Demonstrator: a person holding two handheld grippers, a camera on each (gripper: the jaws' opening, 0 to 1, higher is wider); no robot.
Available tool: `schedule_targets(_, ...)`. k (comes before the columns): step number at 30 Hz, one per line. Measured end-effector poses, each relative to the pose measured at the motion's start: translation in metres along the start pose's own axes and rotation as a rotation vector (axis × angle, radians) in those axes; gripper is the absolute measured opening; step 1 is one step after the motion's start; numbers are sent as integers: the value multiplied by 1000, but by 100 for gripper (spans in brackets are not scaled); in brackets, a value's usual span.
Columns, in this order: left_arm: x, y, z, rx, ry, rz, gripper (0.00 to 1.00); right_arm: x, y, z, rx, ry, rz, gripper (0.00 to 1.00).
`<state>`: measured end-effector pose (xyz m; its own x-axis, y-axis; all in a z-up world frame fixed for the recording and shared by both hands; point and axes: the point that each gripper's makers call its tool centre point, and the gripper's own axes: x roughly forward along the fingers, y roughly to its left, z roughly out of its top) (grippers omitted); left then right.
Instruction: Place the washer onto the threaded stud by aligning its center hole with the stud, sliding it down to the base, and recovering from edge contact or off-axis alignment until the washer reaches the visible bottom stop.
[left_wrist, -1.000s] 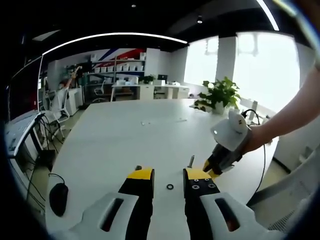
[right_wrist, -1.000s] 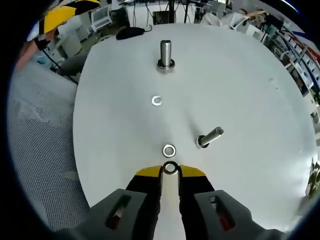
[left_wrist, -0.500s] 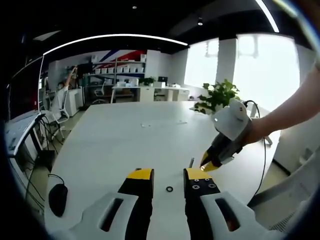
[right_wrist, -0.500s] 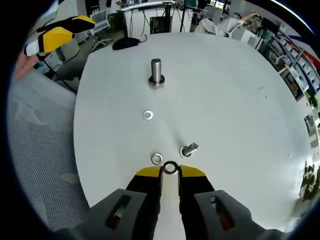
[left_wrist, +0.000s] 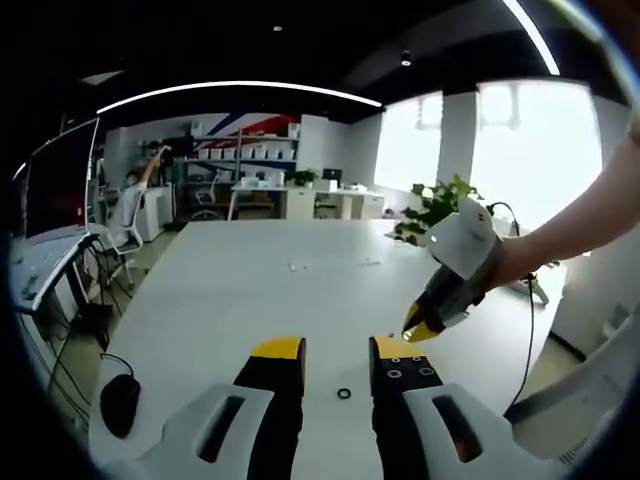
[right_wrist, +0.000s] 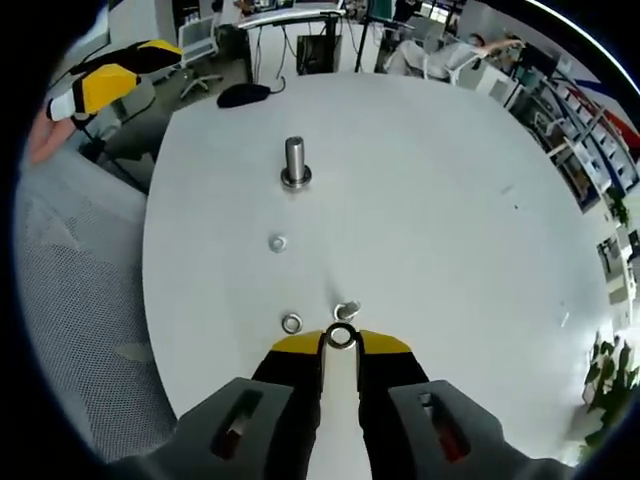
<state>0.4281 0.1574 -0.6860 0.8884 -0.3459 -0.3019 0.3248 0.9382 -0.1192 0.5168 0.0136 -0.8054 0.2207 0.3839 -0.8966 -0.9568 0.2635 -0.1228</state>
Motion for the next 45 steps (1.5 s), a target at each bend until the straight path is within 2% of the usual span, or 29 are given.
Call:
schedule_targets(8, -1, 1, 3, 1, -15, 3, 24, 1, -7, 10, -13, 1, -2, 14)
schedule_targets(22, 0, 1, 1, 2, -8, 1, 24, 11, -11, 14, -36, 48, 33, 14)
schedule_targets(45, 0, 0, -2, 1, 7, -3, 24, 22, -5, 10, -62, 96, 65, 14)
